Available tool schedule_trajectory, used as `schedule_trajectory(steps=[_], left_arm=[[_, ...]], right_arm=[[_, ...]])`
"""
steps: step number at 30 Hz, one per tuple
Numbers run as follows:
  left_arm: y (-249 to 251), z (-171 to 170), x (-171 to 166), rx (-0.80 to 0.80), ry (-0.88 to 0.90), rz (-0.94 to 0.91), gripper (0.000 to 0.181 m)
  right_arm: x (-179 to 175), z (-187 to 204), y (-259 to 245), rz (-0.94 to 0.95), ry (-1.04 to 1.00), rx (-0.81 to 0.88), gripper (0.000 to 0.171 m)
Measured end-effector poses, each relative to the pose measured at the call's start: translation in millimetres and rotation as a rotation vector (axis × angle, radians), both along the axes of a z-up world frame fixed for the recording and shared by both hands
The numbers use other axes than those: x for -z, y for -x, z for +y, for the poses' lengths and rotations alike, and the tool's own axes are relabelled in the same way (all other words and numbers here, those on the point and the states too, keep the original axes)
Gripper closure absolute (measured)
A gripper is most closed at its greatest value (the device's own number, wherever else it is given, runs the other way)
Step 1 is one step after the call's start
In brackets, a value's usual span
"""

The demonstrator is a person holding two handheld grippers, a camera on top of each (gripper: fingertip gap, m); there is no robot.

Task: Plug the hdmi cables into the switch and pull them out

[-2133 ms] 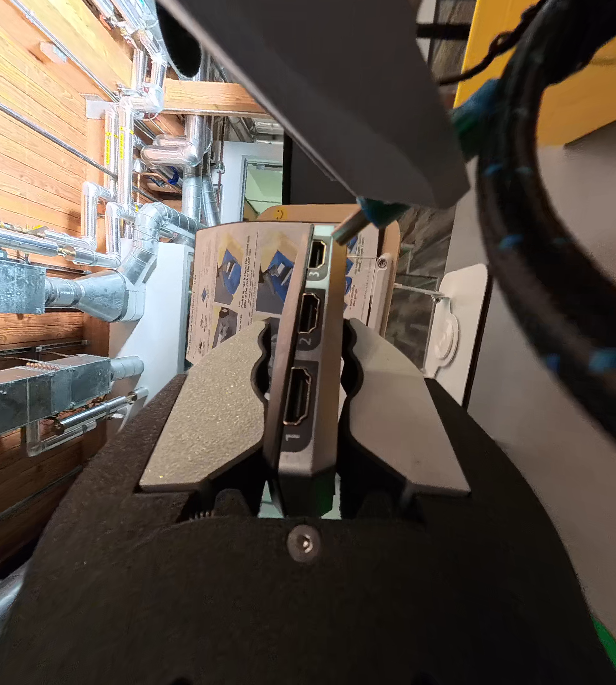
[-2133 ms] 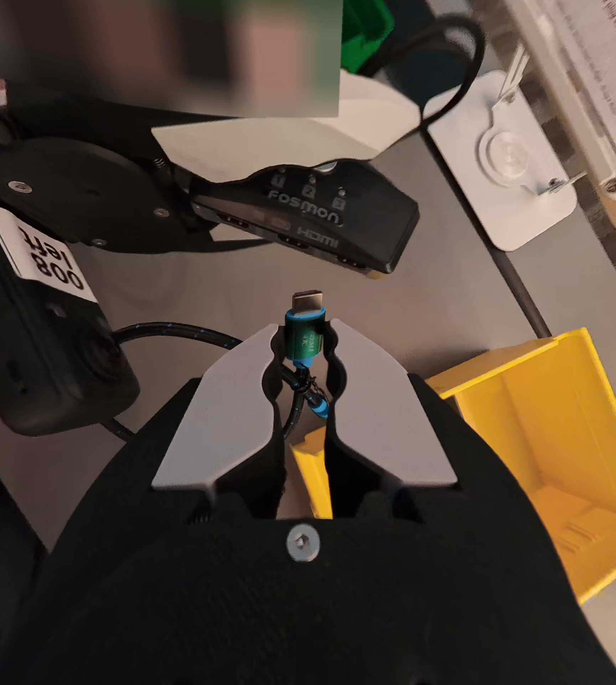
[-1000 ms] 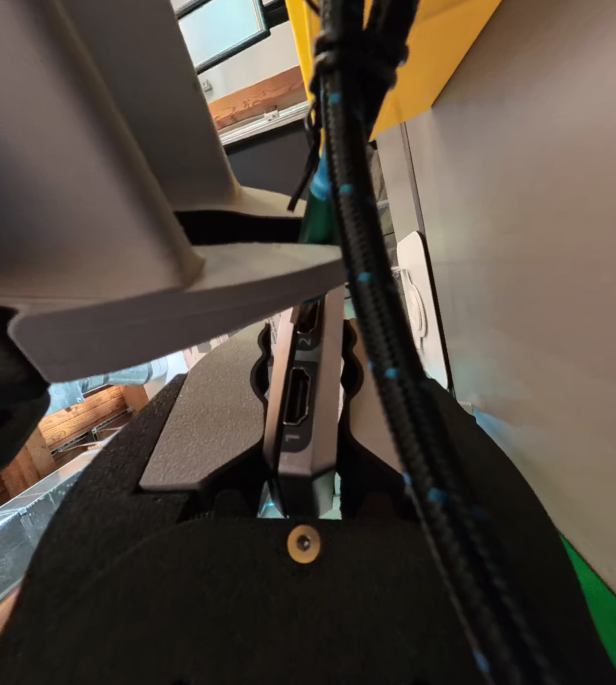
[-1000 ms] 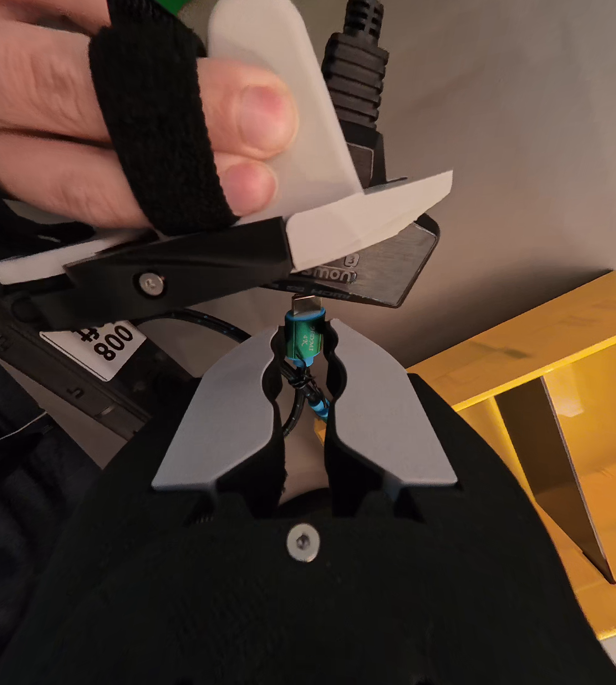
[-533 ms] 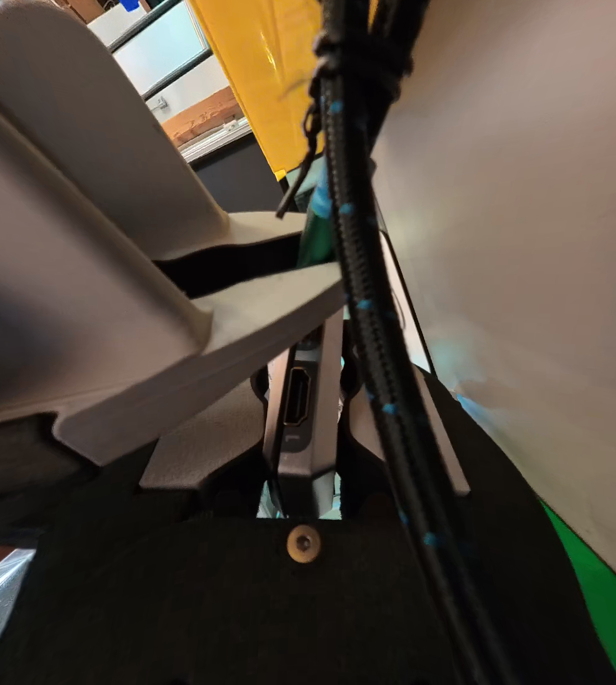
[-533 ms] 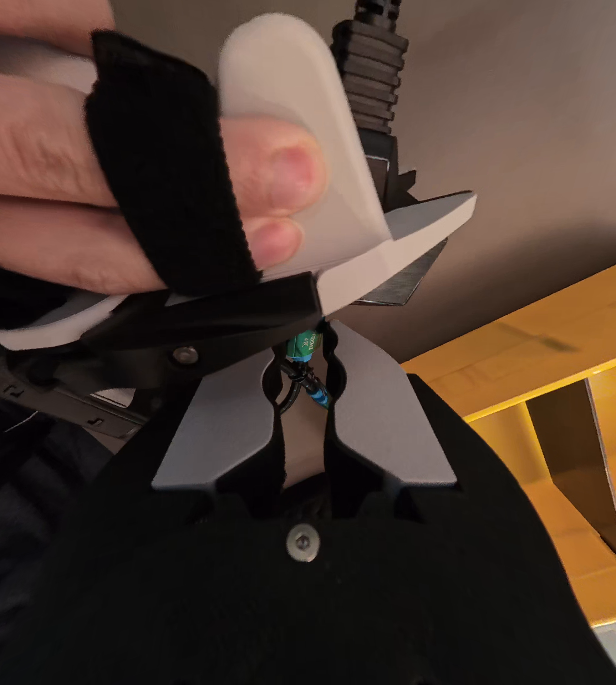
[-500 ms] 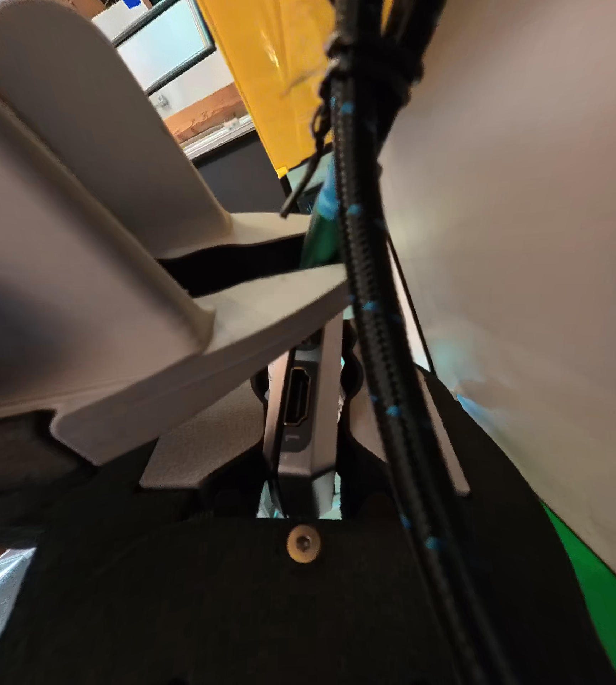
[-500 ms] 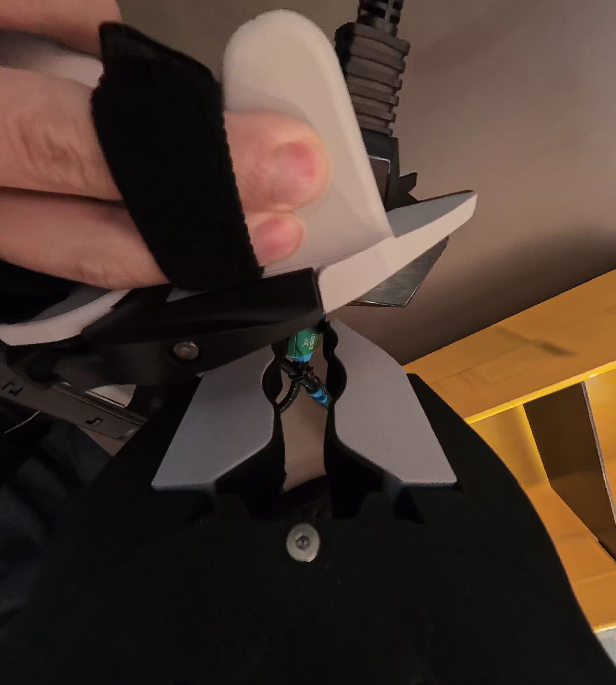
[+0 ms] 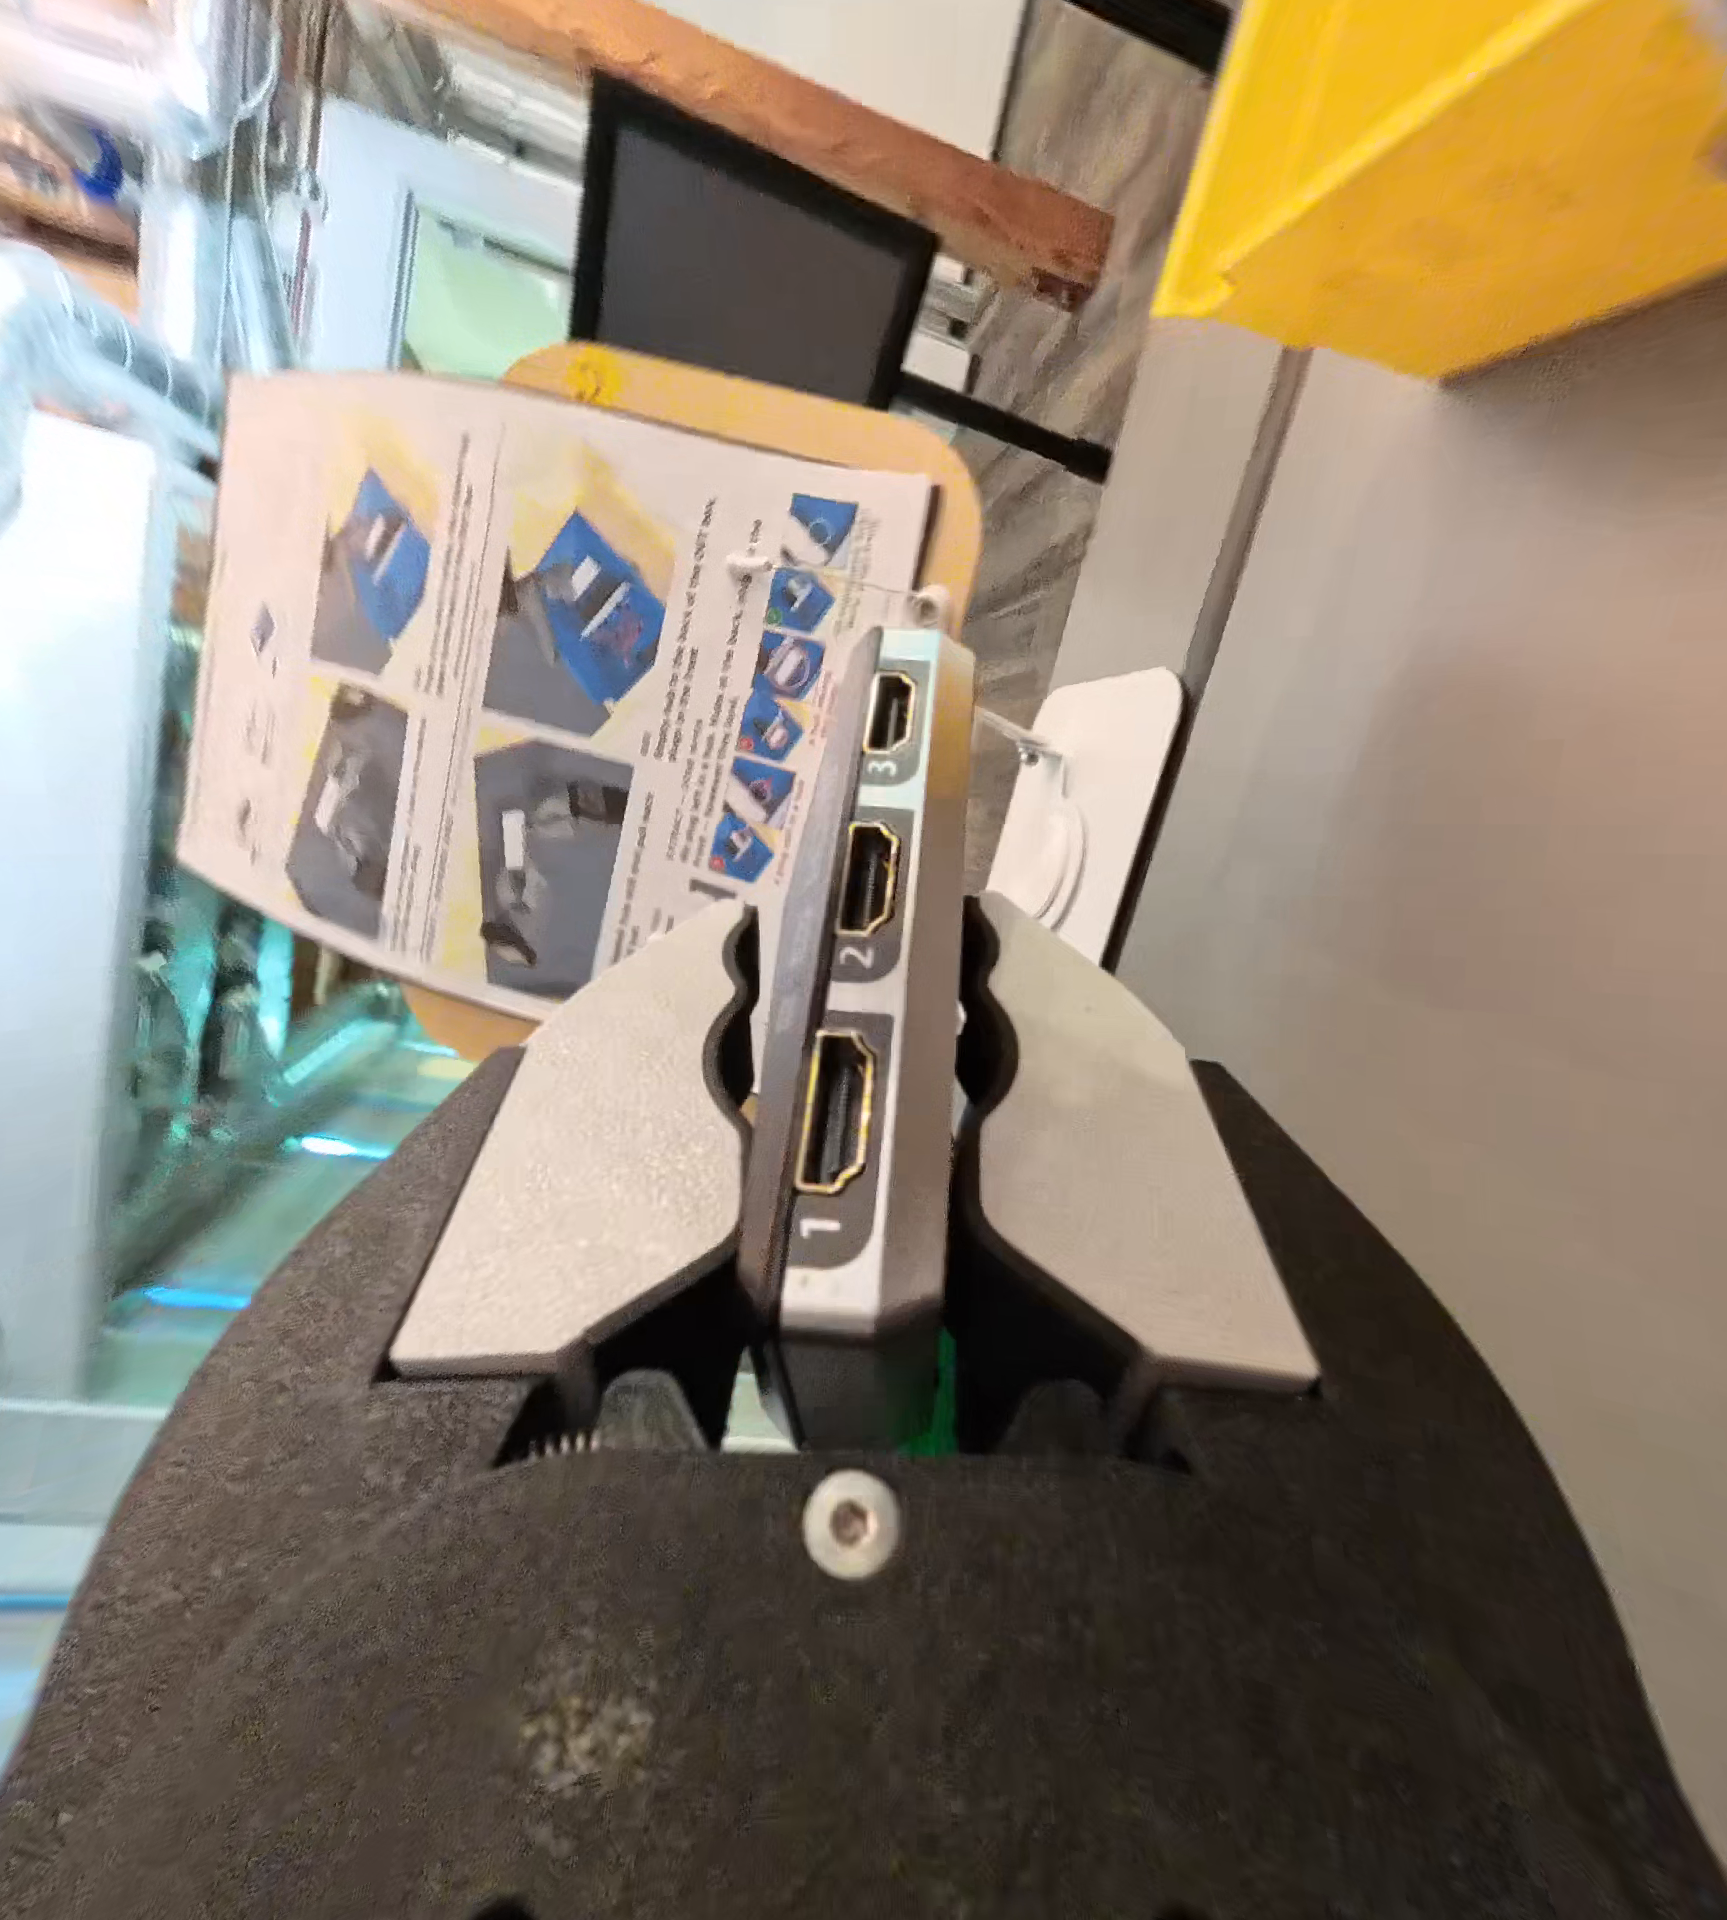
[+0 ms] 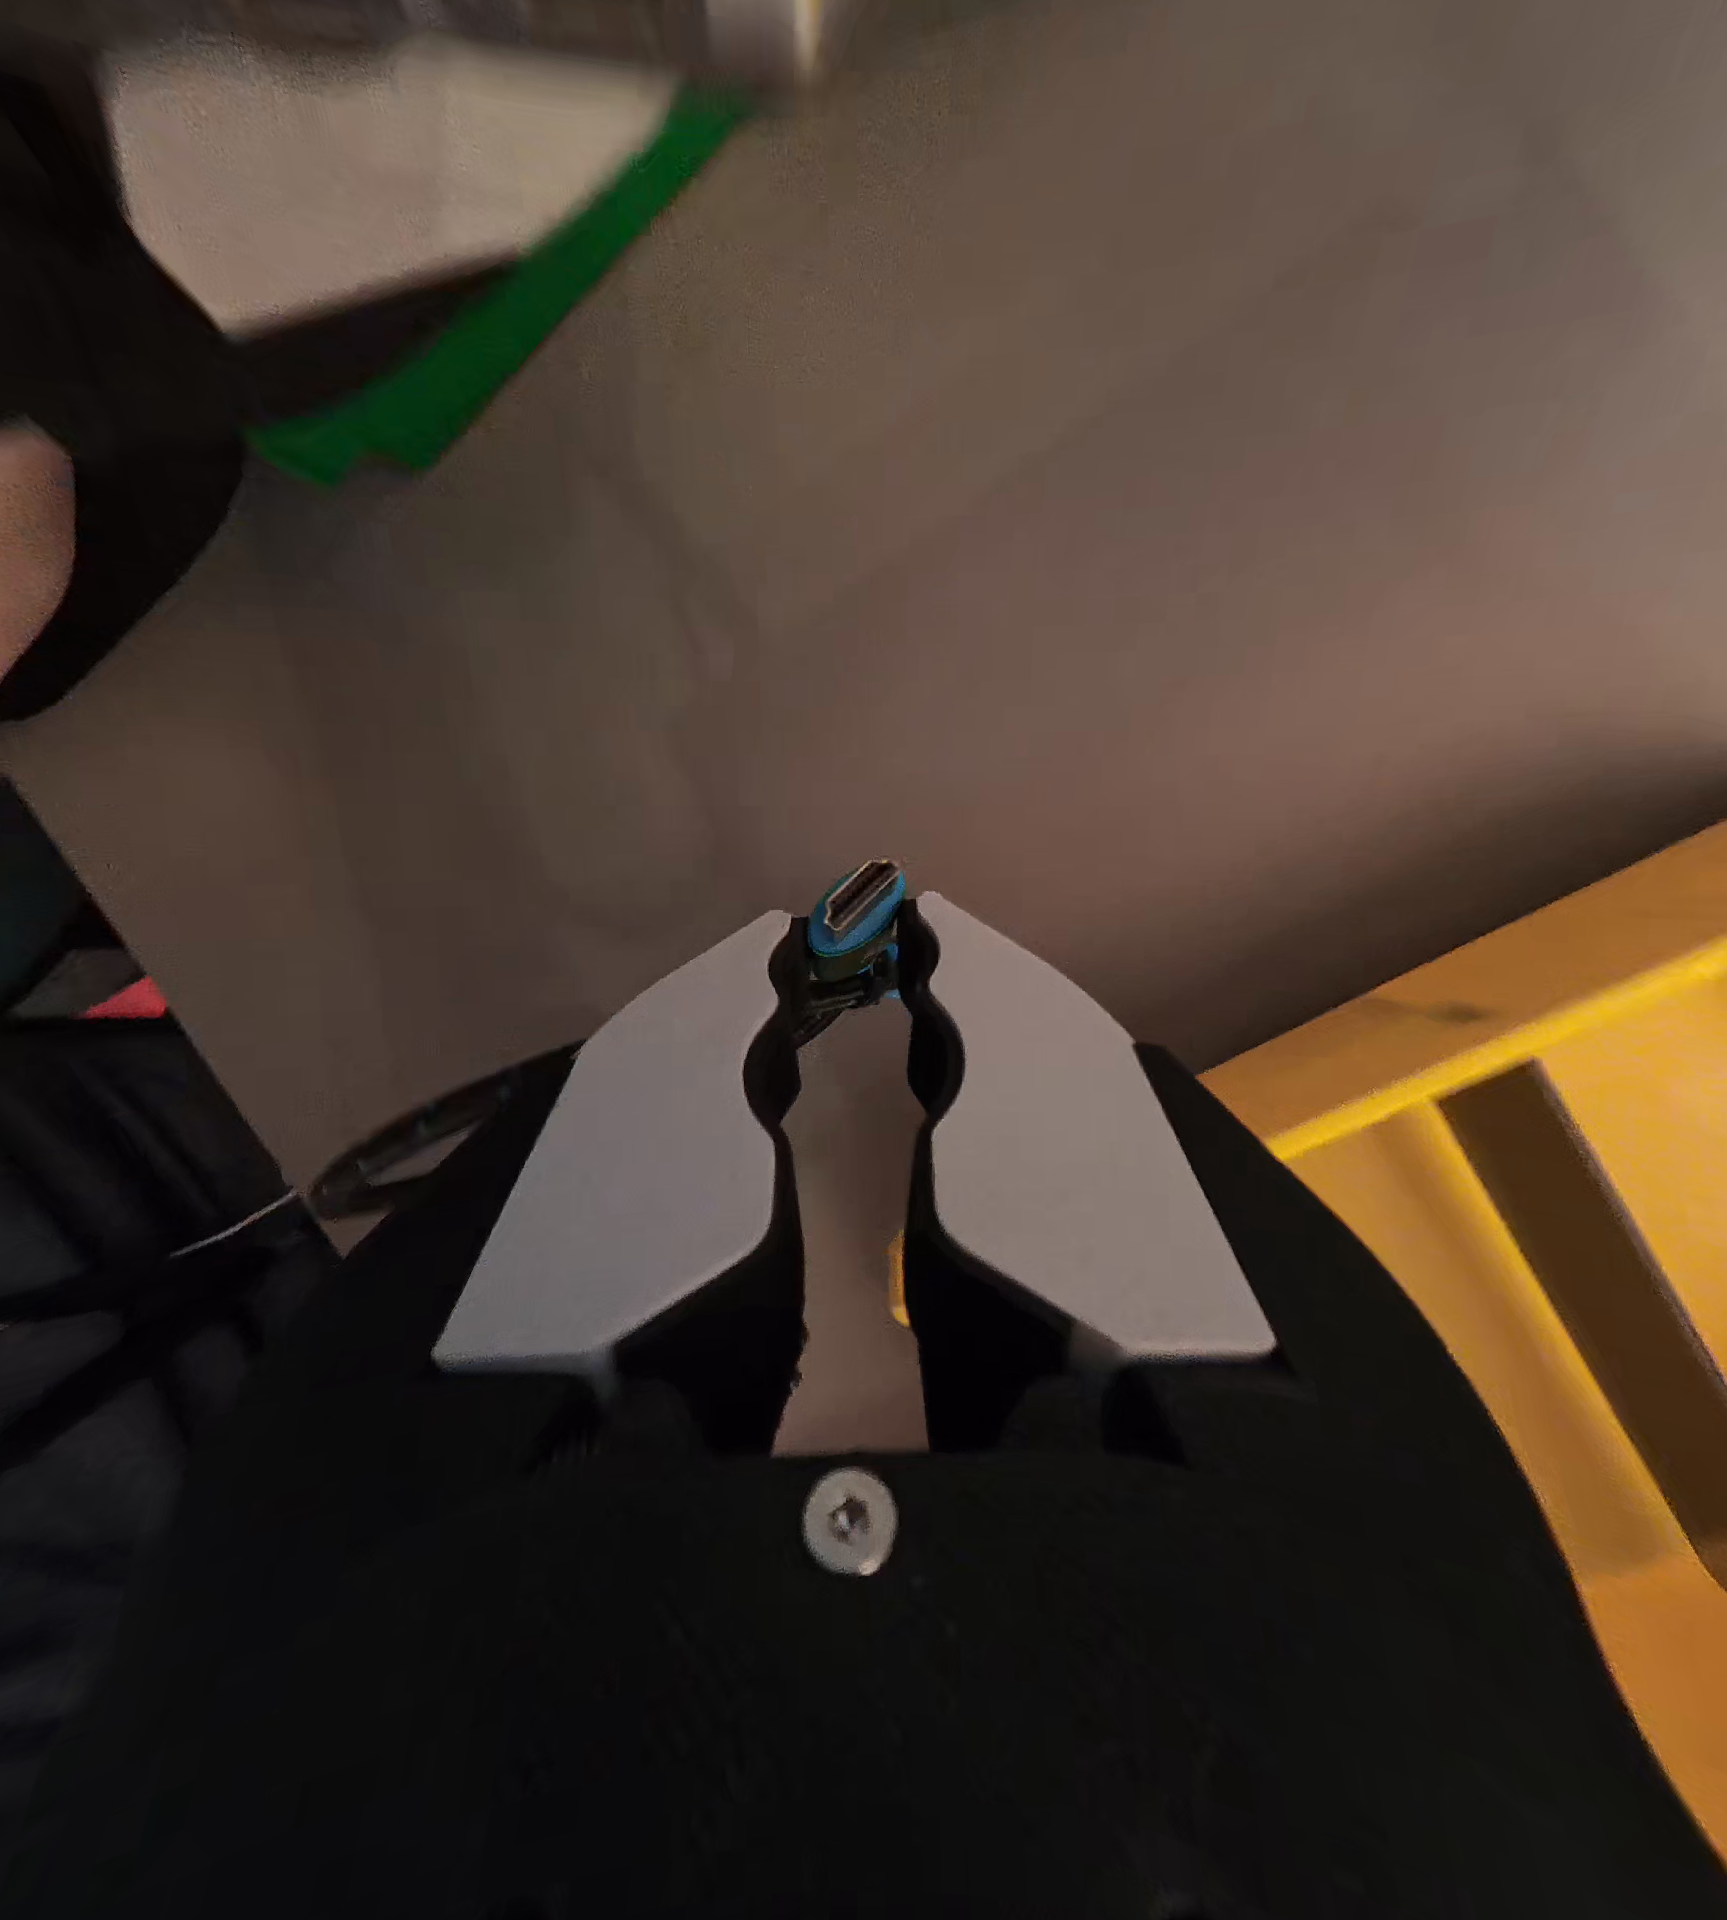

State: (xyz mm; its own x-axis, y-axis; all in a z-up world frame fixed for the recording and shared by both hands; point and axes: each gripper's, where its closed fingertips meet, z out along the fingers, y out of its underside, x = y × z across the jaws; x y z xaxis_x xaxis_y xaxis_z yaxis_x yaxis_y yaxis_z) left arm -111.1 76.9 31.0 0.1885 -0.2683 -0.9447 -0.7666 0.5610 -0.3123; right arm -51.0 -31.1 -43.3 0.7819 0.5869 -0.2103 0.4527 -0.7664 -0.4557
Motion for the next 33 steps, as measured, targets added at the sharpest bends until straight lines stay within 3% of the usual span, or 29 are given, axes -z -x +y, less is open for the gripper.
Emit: schedule_trajectory(steps=[7,12,17,19,23,25,28,30,33], left_arm=[[21.7,14.4,-29.7,-0.029,0.091,-0.259,0.145],[27.5,12.6,-44.0,-0.003,0.06,-0.351,0.145],[29.6,13.5,-46.8,0.007,0.067,-0.38,0.145],[30.0,14.0,-46.9,0.009,0.074,-0.382,0.145],[30.5,14.1,-47.7,0.012,0.075,-0.382,0.145],[30.8,15.0,-47.9,0.01,0.077,-0.381,0.145],[30.4,15.4,-48.4,0.012,0.084,-0.386,0.145],[29.4,14.6,-47.9,0.014,0.082,-0.381,0.146],[26.8,12.2,-46.5,0.016,0.068,-0.362,0.146]], right_arm=[[59.1,4.9,63.6,-0.022,0.061,-0.144,0.155],[75.5,24.6,86.9,0.077,-0.034,-0.102,0.156],[91.8,20.0,93.0,0.156,0.014,-0.099,0.152],[89.8,16.5,95.8,0.156,0.0,-0.142,0.152],[47.4,14.5,88.4,0.142,-0.218,-0.182,0.161],[39.0,-3.0,80.5,0.111,-0.309,-0.225,0.163],[72.3,-34.3,75.8,0.023,-0.277,-0.267,0.163],[95.6,-34.3,65.3,-0.124,-0.305,-0.222,0.163],[102.0,-24.8,58.2,-0.237,-0.431,-0.193,0.161]])
